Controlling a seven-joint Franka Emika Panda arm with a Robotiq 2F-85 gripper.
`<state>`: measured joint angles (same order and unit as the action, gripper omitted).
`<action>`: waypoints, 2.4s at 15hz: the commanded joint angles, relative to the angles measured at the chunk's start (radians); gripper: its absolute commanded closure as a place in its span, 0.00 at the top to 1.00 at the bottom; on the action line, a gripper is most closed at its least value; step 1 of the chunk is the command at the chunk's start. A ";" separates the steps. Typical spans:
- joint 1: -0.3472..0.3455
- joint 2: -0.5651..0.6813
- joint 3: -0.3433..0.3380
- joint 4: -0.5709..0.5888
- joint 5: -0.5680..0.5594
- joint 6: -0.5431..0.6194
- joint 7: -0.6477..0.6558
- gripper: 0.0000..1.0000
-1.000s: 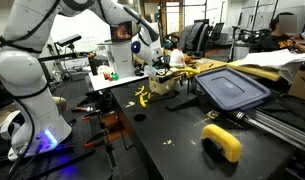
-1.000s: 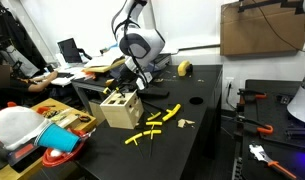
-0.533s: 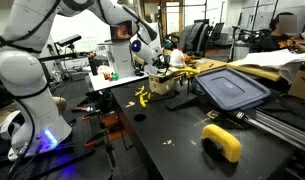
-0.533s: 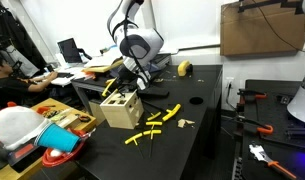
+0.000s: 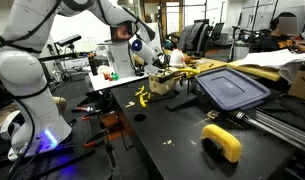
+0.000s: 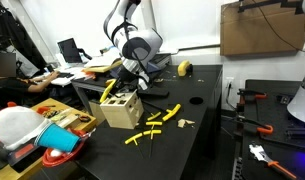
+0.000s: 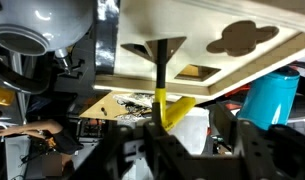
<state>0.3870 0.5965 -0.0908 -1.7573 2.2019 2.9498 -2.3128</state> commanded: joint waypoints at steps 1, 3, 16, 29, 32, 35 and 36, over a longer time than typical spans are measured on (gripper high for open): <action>-0.015 -0.050 0.002 -0.037 0.008 -0.030 0.002 0.25; -0.018 -0.054 -0.005 -0.034 0.037 -0.033 0.003 0.12; -0.115 -0.157 0.086 -0.214 -0.552 -0.047 0.508 0.00; -0.267 -0.348 0.136 -0.213 -1.542 -0.475 1.317 0.85; -0.306 -0.357 0.177 -0.185 -1.601 -0.523 1.361 1.00; -0.324 -0.353 0.196 -0.159 -1.660 -0.547 1.391 1.00; -0.329 -0.349 0.200 -0.145 -1.682 -0.557 1.399 1.00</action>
<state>0.0857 0.2541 0.0856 -1.9337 0.5839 2.4451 -0.9663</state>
